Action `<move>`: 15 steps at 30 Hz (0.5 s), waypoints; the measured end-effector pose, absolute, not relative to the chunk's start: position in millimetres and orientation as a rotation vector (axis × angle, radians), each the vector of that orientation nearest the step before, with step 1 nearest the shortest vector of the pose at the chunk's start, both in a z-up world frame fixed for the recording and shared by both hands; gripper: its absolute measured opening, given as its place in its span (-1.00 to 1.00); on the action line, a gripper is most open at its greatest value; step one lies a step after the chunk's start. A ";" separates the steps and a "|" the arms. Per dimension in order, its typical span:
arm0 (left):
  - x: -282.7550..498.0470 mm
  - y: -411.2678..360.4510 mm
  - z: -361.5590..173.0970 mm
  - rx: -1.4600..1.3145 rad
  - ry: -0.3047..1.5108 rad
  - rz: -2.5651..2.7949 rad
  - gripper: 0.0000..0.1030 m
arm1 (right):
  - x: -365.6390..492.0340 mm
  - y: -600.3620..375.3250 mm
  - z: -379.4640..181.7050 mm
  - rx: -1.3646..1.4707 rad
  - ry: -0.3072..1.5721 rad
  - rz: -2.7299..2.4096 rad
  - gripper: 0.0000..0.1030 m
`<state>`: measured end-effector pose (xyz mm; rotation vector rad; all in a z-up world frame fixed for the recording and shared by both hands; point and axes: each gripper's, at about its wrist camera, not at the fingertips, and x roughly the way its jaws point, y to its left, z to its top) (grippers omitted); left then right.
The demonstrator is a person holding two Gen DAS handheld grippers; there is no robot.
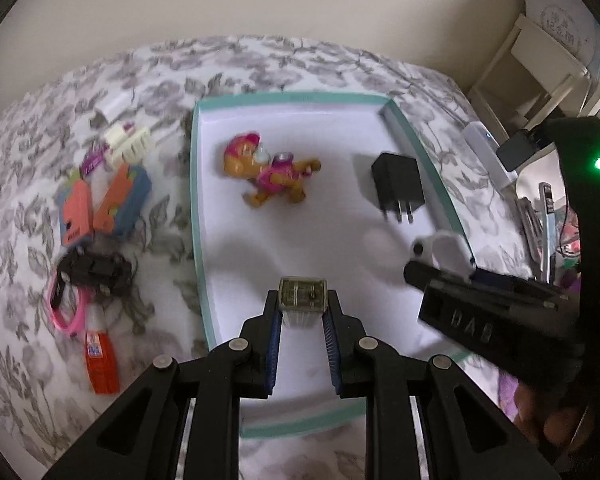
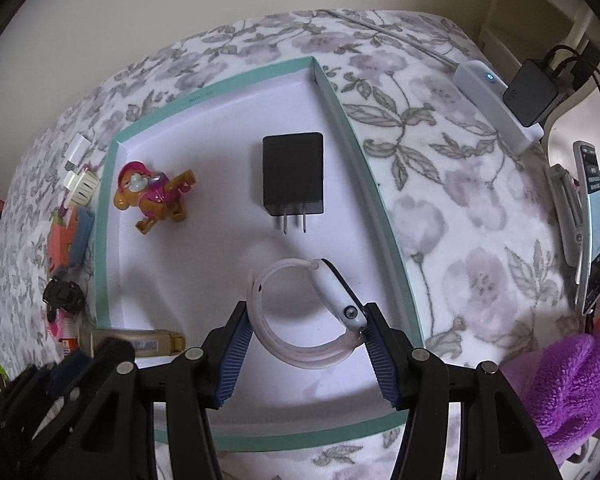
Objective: Organize rigid objects
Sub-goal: 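Lift the gold bar and white smartwatch and carry them over the tray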
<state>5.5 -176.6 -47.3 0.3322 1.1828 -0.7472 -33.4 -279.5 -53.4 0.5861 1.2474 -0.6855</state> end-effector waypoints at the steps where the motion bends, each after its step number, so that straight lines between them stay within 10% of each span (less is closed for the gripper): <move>1: 6.4 -178.1 -47.4 0.334 1.181 -0.746 -0.59 | -32.6 -279.6 -54.7 0.588 1.248 -0.684 0.14; 15: 37.1 -209.0 -73.0 0.345 1.184 -0.680 -0.58 | -28.3 -292.9 -68.0 0.630 1.234 -0.686 0.14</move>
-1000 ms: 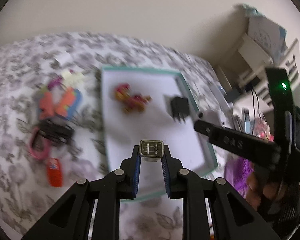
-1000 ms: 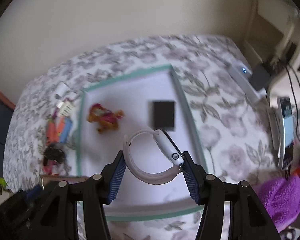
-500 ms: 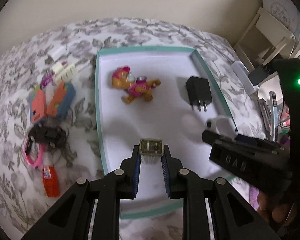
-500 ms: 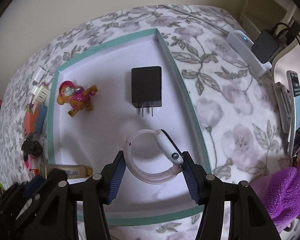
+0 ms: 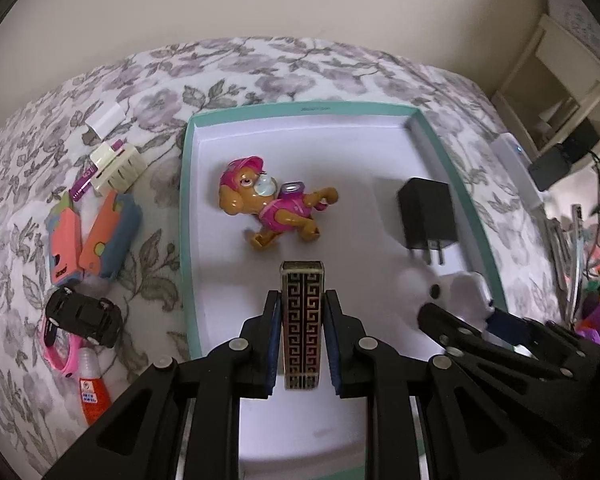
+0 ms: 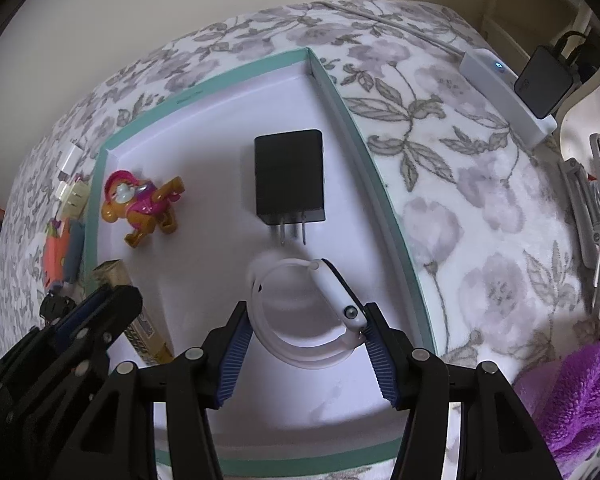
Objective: Organize rigid objects
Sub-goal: 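Open both tools to drop the gold bar and smartwatch into the tray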
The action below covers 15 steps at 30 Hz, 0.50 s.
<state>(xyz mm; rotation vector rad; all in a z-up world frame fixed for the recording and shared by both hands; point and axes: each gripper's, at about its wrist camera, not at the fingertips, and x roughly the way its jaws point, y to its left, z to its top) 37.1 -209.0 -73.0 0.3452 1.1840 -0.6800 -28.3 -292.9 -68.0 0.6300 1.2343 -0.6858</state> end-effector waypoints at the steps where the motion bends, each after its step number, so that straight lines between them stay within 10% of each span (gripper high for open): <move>1: 40.1 -210.5 -77.0 0.343 1.192 -0.673 -0.58 | -28.1 -293.9 -68.4 0.630 1.234 -0.687 0.14; 15: 48.3 -216.4 -100.7 0.354 1.227 -0.637 -0.58 | -22.0 -297.9 -82.4 0.609 1.245 -0.696 0.15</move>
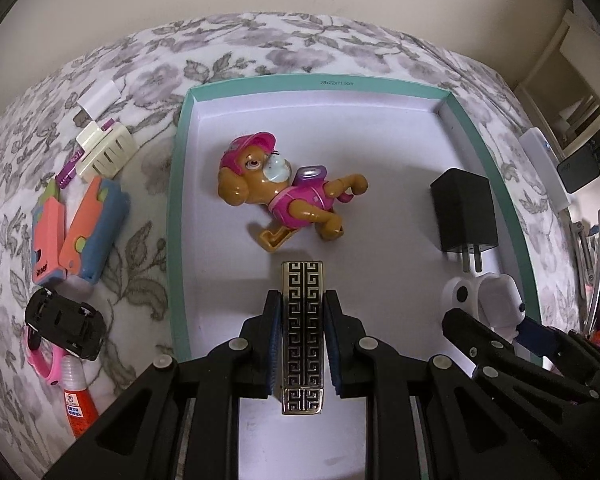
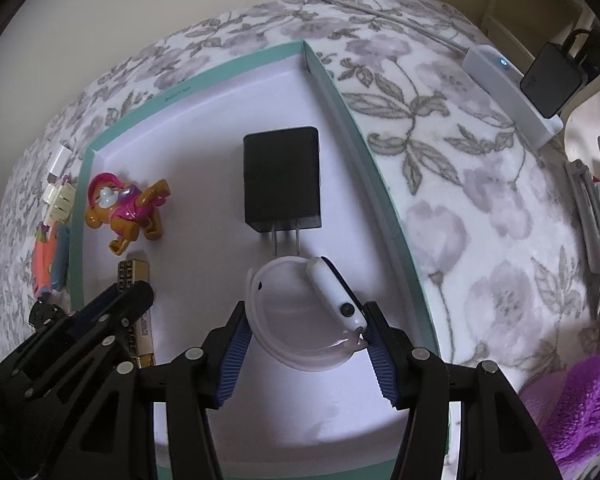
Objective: Organize rigid objects
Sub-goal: 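Open both tools to drop the gold bar and smartwatch into the tray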
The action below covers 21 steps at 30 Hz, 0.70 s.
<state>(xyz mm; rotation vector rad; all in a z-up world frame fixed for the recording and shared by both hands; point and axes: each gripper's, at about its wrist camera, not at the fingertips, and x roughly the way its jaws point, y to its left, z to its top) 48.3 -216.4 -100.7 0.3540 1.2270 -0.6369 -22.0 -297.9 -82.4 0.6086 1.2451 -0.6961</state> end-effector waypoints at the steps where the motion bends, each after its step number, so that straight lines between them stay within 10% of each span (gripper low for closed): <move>1: 48.3 -215.8 -100.8 0.349 1.230 -0.638 -0.58 | -22.0 -297.9 -82.1 0.610 1.241 -0.696 0.15; 13: 48.8 -203.4 -75.1 0.260 1.242 -0.669 -0.57 | -22.0 -291.3 -51.4 0.543 1.194 -0.697 0.21; 21: 52.6 -175.3 -31.7 0.160 1.160 -0.658 0.07 | -28.3 -284.4 -4.5 0.485 1.086 -0.717 0.22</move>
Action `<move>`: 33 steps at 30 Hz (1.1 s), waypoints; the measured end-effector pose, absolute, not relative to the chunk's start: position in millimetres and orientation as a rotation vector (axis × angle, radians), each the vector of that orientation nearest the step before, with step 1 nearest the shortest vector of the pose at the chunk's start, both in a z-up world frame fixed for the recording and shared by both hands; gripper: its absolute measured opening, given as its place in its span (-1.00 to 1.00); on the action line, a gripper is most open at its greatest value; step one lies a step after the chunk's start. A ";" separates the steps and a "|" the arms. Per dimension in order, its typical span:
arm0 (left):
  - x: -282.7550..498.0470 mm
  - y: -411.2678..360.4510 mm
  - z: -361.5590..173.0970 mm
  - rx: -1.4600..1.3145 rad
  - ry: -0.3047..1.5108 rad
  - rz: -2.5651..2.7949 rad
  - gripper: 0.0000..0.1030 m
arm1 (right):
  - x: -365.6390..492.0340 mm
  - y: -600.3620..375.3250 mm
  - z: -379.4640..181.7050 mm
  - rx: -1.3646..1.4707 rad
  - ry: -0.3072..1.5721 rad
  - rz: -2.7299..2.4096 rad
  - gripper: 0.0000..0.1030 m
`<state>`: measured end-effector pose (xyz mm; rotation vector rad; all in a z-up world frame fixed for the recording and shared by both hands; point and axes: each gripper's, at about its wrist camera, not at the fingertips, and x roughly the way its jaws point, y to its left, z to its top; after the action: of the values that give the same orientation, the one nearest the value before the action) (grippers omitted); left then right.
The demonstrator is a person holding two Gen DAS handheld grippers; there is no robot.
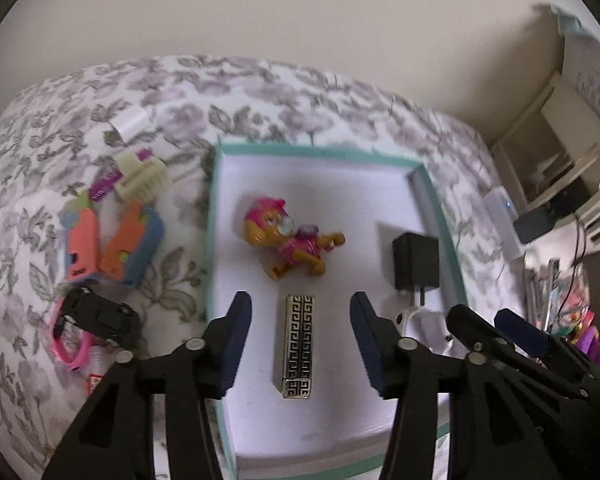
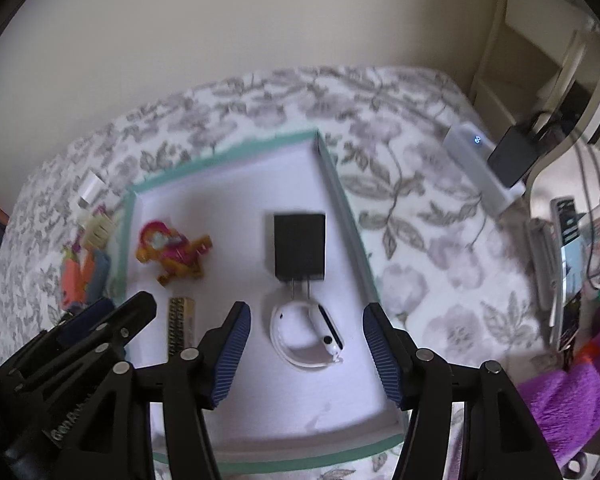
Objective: Organize rigid objects
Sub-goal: 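Open both tools to drop the gold bar and smartwatch into the tray, then move both tools back over the remaining pile of toys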
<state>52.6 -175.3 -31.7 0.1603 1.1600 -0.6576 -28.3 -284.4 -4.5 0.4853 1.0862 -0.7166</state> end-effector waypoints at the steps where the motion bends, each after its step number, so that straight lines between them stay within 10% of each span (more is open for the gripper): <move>1: 55.2 -172.1 -27.7 0.149 1.151 -0.651 0.18 | -28.7 -283.4 0.5 0.480 1.073 -0.720 0.34; 13: 76.9 -117.2 4.8 0.080 1.036 -0.485 0.75 | -27.5 -272.0 17.2 0.460 1.004 -0.694 0.71; 18: 89.5 -94.1 5.4 0.044 1.040 -0.416 0.75 | -21.3 -267.2 8.7 0.471 1.005 -0.661 1.00; 33: 123.1 -9.0 2.3 -0.051 1.013 -0.156 0.75 | 13.2 -234.4 -3.3 0.495 0.995 -0.511 1.00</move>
<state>123.1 -9.0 2.3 -0.0515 1.0130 -0.1557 13.2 -234.4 -3.3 0.4952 0.9953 -0.5107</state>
